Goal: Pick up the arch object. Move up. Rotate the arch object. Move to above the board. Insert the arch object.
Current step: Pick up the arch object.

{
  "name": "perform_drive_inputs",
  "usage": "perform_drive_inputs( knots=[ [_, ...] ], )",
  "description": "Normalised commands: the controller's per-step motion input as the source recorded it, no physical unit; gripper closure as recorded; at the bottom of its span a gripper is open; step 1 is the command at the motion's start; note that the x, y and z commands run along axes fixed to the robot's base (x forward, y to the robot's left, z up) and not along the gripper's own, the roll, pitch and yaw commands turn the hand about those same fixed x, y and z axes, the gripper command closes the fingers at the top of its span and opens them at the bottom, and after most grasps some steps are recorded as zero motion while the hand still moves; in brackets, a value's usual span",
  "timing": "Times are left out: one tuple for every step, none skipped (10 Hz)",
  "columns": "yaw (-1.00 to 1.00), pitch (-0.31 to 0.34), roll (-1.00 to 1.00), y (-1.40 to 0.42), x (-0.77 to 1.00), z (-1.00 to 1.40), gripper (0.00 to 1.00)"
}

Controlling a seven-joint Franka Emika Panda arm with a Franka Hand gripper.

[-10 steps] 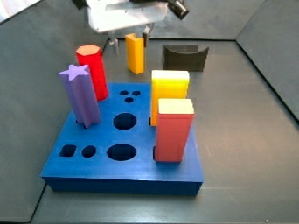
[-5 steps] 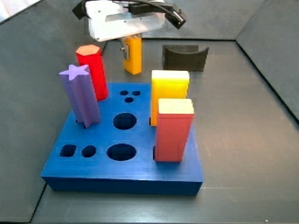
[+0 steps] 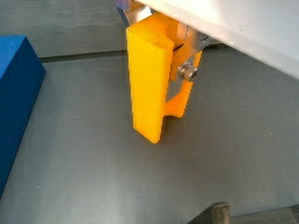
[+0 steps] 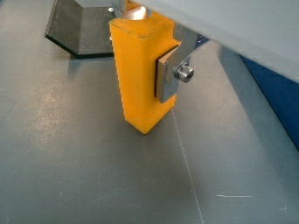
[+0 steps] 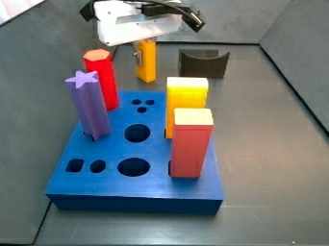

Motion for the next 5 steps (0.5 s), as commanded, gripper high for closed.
perform_drive_inputs(
  knots=[
    [0.00, 0.000, 0.00, 0.00, 0.00, 0.00, 1.00],
    [0.00, 0.000, 0.00, 0.00, 0.00, 0.00, 1.00],
    [0.00, 0.000, 0.00, 0.00, 0.00, 0.00, 1.00],
    [0.00, 0.000, 0.00, 0.00, 0.00, 0.00, 1.00],
    [0.00, 0.000, 0.00, 0.00, 0.00, 0.00, 1.00]
  ],
)
